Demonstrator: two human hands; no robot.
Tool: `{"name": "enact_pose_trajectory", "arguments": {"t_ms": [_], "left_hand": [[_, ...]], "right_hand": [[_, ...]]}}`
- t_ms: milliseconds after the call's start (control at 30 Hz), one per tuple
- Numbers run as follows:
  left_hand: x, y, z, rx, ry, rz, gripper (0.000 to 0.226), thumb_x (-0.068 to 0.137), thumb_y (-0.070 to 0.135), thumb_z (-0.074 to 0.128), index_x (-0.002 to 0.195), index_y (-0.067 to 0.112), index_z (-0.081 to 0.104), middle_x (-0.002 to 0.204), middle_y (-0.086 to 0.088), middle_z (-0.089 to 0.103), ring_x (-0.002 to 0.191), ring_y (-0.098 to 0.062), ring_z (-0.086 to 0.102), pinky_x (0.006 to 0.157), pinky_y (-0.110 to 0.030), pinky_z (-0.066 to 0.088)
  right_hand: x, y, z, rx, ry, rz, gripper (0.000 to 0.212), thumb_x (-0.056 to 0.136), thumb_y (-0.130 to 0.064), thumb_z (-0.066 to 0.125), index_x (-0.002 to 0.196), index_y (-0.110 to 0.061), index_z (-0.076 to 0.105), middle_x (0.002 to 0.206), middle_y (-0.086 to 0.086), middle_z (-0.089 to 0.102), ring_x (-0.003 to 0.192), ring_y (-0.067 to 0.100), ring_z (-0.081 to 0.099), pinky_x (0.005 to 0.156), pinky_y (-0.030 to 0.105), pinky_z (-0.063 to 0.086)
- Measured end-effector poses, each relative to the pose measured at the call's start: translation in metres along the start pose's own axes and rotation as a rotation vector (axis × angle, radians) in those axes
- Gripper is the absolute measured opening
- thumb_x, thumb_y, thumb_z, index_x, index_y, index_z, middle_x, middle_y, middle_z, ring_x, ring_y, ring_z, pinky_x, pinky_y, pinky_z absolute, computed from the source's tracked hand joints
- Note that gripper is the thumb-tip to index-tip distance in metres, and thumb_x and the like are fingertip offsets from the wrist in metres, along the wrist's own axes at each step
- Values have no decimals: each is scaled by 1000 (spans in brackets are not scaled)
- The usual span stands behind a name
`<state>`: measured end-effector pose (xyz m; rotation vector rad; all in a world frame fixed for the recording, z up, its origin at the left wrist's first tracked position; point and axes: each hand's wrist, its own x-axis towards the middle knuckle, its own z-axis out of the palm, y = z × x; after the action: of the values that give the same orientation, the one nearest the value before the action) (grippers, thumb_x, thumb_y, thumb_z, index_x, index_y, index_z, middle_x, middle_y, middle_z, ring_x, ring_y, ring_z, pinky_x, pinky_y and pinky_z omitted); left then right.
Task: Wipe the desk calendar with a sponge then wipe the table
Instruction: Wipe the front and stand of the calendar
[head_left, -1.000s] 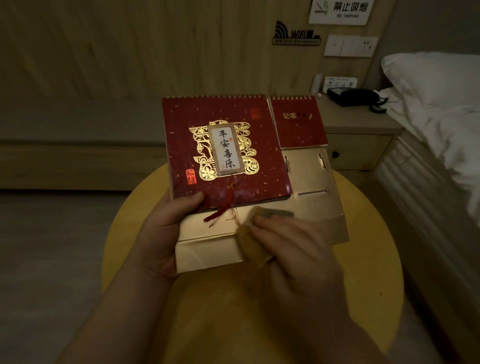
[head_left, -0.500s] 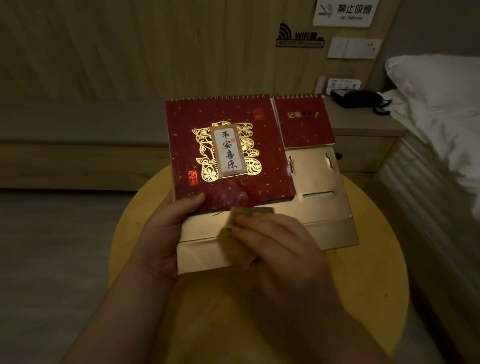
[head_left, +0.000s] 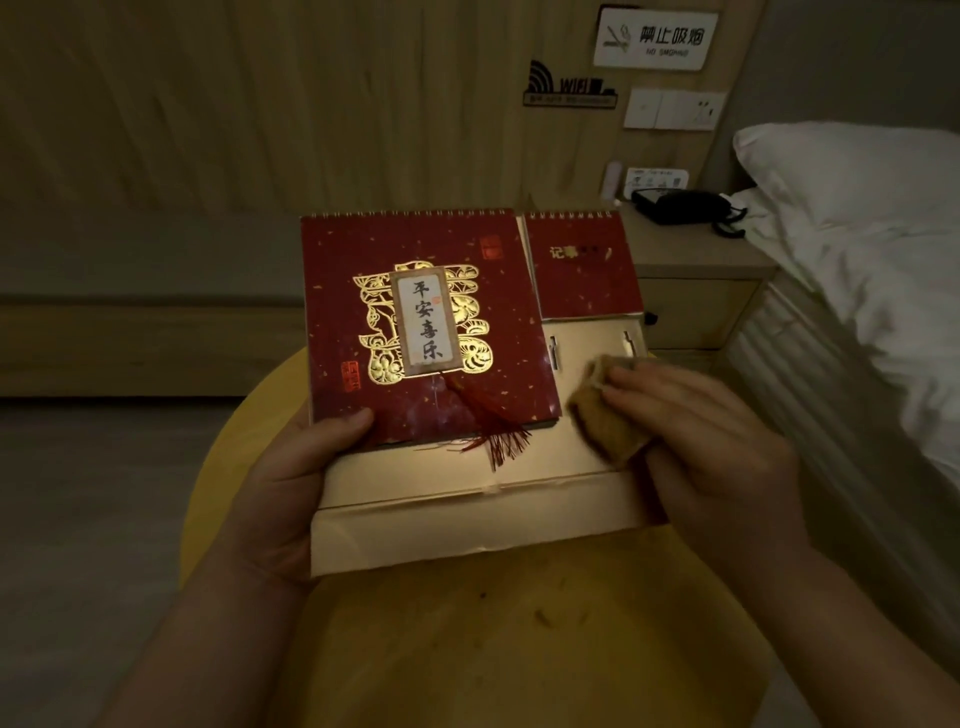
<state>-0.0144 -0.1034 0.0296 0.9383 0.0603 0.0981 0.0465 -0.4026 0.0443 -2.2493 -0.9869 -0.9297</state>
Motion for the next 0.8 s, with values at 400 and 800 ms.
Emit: {"name": "enact_pose_trajectory", "arguments": {"t_ms": [400, 800], "left_hand": [[2, 2, -8, 14, 69, 19, 34, 83, 13, 59, 108, 19, 81, 103, -13, 81, 87, -32, 79, 67, -46, 64], [3, 1, -8, 21, 72, 65, 33, 85, 13, 59, 108, 20, 81, 104, -12, 81, 88, -30, 79, 68, -43, 63]], "right_hand": [[14, -15, 3, 25, -75, -6, 39, 93, -9, 50, 120, -3, 78, 128, 9, 74, 122, 23, 65, 109, 34, 49], [-38, -36, 4, 0, 33, 177, 38, 94, -9, 51, 123, -7, 77, 132, 1, 69, 125, 18, 61, 112, 26, 44]]}}
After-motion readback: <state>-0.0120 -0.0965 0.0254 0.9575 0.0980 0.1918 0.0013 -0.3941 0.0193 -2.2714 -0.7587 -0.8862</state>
